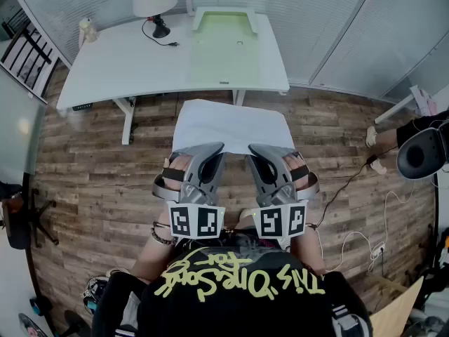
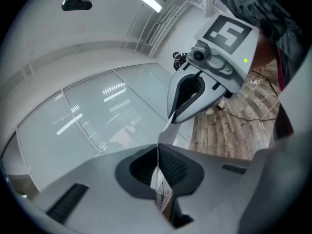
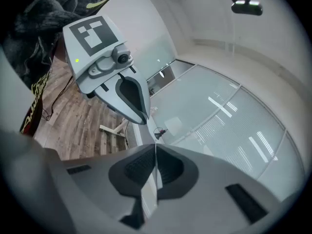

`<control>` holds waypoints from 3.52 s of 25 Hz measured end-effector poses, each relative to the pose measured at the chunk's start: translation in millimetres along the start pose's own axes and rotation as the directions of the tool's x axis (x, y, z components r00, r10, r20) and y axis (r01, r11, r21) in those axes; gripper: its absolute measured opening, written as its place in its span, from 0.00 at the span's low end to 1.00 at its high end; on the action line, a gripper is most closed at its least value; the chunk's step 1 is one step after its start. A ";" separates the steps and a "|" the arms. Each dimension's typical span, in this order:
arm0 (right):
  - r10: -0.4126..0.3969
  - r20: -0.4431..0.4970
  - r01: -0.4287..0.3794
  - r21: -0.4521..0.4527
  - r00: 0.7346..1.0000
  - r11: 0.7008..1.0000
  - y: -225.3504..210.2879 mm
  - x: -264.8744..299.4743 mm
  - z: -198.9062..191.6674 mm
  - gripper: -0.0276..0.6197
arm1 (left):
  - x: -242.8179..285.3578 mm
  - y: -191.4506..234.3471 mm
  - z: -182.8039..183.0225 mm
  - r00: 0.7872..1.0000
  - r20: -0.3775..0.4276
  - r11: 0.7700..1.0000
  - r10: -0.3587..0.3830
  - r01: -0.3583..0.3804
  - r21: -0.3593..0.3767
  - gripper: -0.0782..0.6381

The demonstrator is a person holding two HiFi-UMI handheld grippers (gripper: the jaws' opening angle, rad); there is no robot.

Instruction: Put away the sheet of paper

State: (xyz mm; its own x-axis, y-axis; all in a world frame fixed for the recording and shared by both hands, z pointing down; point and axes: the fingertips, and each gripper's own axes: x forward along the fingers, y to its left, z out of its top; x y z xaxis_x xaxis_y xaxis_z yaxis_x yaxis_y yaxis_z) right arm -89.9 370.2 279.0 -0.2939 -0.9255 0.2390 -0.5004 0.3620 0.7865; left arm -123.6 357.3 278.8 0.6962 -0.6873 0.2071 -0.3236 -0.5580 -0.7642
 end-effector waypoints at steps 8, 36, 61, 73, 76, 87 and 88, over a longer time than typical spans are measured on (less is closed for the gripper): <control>-0.009 -0.005 0.009 0.000 1.000 1.000 1.0 2.3 -2.6 0.05 | 2.5 -2.5 -2.6 1.000 0.005 1.000 -0.009 0.009 0.000 0.12; -0.025 -0.056 0.026 0.018 0.998 0.999 0.1 24.1 -14.5 0.06 | 13.7 2.7 -17.0 0.999 0.020 0.999 -0.037 0.038 -0.038 0.12; -0.012 0.001 0.012 0.020 1.000 1.000 -56.4 122.2 -43.6 0.06 | 105.2 65.5 -53.4 1.000 -0.008 0.998 -0.001 0.000 -0.061 0.12; -0.010 0.024 0.009 0.025 1.000 1.000 -93.4 162.5 -62.8 0.06 | 154.8 93.9 -58.5 1.000 -0.018 0.997 0.003 -0.004 -0.071 0.12; -0.015 0.035 0.014 0.027 0.999 1.000 -104.0 173.6 -69.5 0.06 | 170.0 101.0 -59.5 1.000 -0.020 0.997 0.005 -0.006 -0.074 0.12; 0.009 0.066 -0.009 0.008 0.998 1.000 -133.0 208.1 -102.3 0.06 | 223.6 113.2 -63.5 0.999 -0.051 0.995 0.019 -0.024 -0.098 0.12; 0.011 0.070 -0.011 0.003 0.997 1.000 -135.2 211.0 -105.2 0.06 | 228.1 113.9 -63.8 0.998 -0.054 0.995 0.022 -0.028 -0.096 0.12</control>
State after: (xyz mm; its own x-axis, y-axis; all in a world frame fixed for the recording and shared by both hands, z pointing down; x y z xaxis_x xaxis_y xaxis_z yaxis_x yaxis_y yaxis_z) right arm 1.5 114.3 283.0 -0.3554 -0.9116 0.2068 -0.4999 0.3723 0.7820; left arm -42.6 107.3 277.9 0.6529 -0.7239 0.2228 -0.4029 -0.5810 -0.7072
